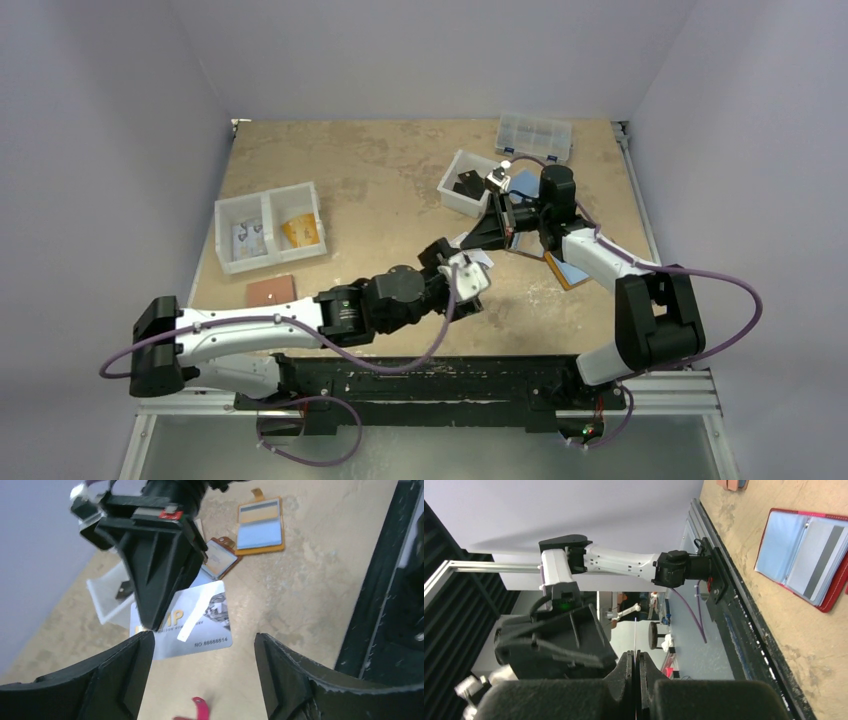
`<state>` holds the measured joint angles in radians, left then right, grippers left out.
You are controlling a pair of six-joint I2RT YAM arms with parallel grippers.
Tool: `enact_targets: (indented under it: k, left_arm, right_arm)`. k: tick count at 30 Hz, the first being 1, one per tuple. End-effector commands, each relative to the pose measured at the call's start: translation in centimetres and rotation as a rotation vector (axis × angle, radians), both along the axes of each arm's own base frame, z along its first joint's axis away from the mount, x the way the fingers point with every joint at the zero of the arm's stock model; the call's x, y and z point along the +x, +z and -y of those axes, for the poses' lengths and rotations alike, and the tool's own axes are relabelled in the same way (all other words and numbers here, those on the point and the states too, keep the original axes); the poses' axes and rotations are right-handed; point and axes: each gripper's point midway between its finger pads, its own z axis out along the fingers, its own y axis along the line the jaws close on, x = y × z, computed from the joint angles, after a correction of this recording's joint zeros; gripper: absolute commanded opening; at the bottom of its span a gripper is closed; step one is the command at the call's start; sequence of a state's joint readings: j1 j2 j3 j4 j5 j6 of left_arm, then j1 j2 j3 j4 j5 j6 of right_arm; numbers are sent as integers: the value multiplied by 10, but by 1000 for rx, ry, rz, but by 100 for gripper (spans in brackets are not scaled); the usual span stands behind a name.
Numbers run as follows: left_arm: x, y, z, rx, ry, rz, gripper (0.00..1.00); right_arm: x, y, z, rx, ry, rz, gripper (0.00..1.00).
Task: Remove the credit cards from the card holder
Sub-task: Place the credit card in the storage box.
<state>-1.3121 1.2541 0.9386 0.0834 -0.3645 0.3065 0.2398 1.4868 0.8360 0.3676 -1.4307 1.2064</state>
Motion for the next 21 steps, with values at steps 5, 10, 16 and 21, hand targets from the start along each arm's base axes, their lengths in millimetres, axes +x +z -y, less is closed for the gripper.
enact_targets:
  k: [5,10,16,21]
  left_arm:
    - [20,21,-51,-634,241,-655,86]
    - [28,10,-58,-896,252,-930,86]
    - [26,10,-49,-1161,128,-1150,83]
    - [19,12,-30,-1158,20,-1209,78]
  right_arm:
    - [-1,-1,7,44,21,302,0]
    - [-4,-4,8,54,34,351,0]
    - [-4,-4,9,57,36,368,0]
    - [-4,-6,9,53,30,363,0]
